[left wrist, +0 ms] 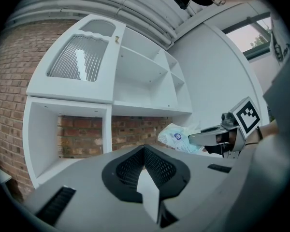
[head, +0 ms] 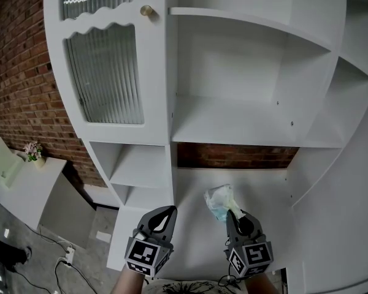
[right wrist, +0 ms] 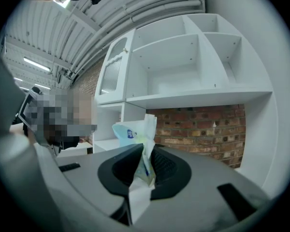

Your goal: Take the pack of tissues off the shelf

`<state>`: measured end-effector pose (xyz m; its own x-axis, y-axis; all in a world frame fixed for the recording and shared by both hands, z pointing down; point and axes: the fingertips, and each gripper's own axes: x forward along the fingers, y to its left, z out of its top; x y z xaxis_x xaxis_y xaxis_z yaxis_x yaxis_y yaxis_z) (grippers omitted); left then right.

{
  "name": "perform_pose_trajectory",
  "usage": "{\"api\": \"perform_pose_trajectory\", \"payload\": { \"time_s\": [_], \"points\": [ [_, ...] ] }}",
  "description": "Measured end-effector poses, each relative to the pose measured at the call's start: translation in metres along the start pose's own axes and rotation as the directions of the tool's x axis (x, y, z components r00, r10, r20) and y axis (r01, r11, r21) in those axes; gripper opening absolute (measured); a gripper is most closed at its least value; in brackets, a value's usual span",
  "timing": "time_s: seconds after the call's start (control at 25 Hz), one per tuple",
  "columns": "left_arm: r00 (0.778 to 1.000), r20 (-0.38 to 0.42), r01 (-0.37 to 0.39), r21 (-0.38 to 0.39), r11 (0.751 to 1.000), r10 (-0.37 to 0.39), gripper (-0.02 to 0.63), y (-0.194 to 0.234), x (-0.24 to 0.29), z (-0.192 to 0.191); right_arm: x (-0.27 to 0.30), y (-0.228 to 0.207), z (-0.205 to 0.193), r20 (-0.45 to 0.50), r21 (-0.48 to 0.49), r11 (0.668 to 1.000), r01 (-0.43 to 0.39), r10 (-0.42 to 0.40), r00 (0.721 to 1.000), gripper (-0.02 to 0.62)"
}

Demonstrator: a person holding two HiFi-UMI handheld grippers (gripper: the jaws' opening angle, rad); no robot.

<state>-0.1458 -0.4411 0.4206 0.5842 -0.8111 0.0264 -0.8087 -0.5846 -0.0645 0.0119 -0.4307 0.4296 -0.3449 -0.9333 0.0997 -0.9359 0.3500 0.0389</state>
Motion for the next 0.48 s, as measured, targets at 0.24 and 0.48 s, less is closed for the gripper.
{"api": "perform_pose_trajectory", "payload": {
  "time_s": [0.24, 0.48],
  "points": [
    [1.000, -0.004, -0.005, -0.001, 1.000, 0.005, 0.006, 0.002, 0.004, -0.002, 0.006, 0.001, -0.002, -0.005, -0.007, 1.000, -0.008, 0.008, 1.000, 0.038],
    [1.000, -0.009, -0.014, 0.003, 1.000, 0.014, 0.006, 0.007, 0.008, -0.003, 0.013, -0.001, -0.002, -0.002, -0.004, 1.000, -0.020, 0.020, 1.000, 0.038]
  ]
}}
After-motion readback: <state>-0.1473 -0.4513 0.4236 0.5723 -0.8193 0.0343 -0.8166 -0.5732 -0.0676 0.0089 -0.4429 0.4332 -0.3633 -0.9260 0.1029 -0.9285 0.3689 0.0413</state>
